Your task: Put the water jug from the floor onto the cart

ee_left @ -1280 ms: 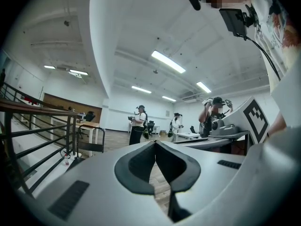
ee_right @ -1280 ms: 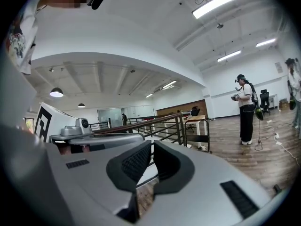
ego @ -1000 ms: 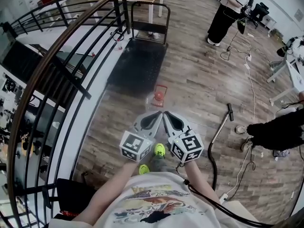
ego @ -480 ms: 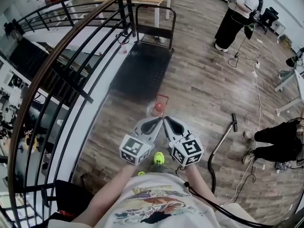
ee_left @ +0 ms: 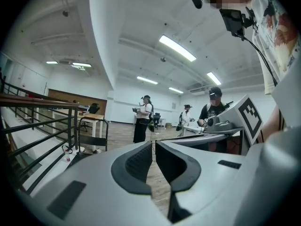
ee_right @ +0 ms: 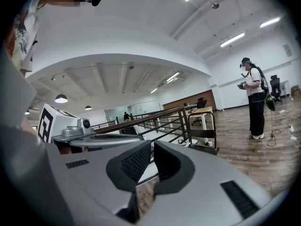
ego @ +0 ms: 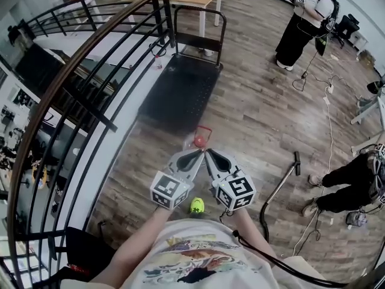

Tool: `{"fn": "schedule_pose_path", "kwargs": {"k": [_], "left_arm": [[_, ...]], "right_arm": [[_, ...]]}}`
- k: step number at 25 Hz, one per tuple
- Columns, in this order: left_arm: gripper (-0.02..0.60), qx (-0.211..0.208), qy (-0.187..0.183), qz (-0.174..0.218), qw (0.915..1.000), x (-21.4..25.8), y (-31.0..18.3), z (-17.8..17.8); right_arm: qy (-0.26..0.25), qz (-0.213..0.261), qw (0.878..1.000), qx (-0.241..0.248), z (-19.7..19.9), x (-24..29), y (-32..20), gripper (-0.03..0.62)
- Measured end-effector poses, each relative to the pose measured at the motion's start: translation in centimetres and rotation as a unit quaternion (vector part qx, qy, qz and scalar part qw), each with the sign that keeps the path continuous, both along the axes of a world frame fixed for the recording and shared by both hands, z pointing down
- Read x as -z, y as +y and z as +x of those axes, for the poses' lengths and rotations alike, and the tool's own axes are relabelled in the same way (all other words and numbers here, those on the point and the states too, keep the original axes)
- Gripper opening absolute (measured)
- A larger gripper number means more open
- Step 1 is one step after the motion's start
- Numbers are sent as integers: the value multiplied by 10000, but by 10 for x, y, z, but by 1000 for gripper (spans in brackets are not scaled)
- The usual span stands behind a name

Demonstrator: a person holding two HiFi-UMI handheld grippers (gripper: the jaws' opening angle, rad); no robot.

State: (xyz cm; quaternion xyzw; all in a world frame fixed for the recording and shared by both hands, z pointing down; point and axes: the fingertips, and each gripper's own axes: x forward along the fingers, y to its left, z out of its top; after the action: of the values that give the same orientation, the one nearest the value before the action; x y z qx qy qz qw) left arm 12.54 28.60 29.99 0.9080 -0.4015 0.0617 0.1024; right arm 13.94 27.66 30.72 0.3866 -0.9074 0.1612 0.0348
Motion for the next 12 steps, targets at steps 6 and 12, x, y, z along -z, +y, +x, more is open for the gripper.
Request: {"fn": "schedule_pose_path", "kwargs": {"k": [6, 12], "left_arm": [[11, 108, -40, -14, 9999, -1, -20, -6], [11, 76, -41, 8, 10000, -11, -42, -28]], "right_arm": [[-9, -76, 9999, 108, -7, -1, -20, 28], [52, -118, 9999, 83, -28, -13, -43, 28]]}}
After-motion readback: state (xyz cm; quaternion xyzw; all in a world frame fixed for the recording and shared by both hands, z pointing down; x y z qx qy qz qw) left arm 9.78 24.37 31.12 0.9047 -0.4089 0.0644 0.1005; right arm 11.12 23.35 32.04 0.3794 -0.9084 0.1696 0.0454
